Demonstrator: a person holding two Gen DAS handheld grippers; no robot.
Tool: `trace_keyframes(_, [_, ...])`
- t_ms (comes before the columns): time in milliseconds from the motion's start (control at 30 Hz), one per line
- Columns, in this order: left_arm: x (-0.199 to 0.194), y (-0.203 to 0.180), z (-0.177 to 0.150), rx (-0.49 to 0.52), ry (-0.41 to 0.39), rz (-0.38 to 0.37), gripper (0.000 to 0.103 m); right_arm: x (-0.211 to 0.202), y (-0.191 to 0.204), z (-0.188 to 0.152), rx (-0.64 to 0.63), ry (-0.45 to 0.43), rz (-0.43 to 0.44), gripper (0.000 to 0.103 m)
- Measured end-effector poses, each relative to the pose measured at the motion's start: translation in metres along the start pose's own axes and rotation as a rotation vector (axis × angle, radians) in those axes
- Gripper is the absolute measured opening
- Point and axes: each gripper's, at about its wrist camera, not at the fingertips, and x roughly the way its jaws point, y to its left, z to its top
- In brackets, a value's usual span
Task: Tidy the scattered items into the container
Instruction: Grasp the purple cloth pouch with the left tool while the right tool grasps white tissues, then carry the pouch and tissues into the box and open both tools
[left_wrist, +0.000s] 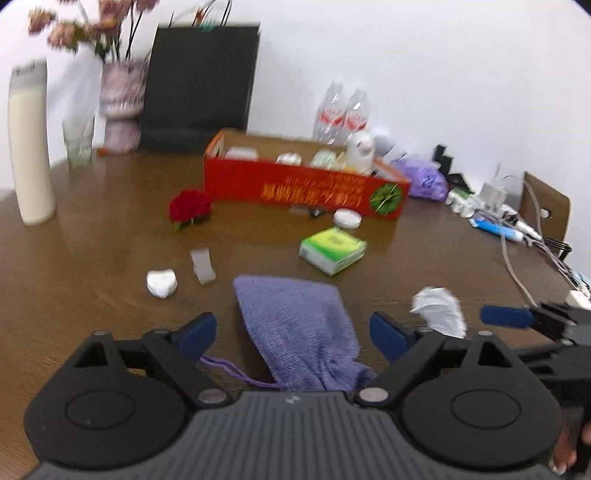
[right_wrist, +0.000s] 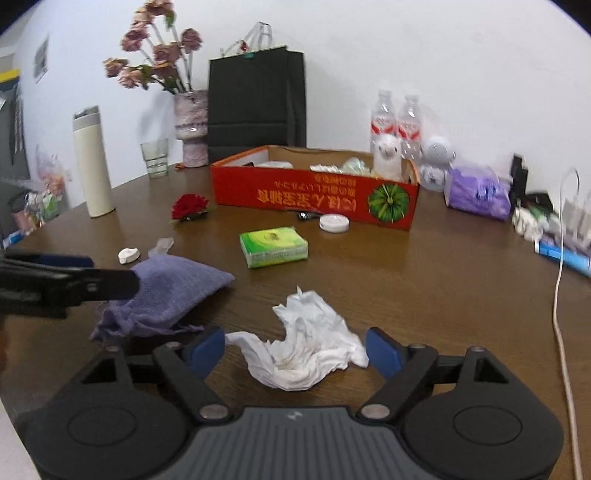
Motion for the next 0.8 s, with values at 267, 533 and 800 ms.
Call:
trace_keyframes(267, [0.021, -0.001, -0.010, -0.010, 0.084, -0.037, 0.047, -0.006, -0.009, -0.004, 0.219, 0.023, -0.053, 0.086])
trace_keyframes(533, [0.011, 0.001, -0.009, -0.030, 0.030, -0.049, 0.026, 0.028, 0.008, -0.001, 0.151, 0.061, -0.137, 0.033])
trace_keyframes(800, [0.000, 0.007, 0.040, -0.025, -0.135, -0.088, 0.023, 0.024, -0.001, 0.025, 0.095, -0.018, -0.115, 0.017])
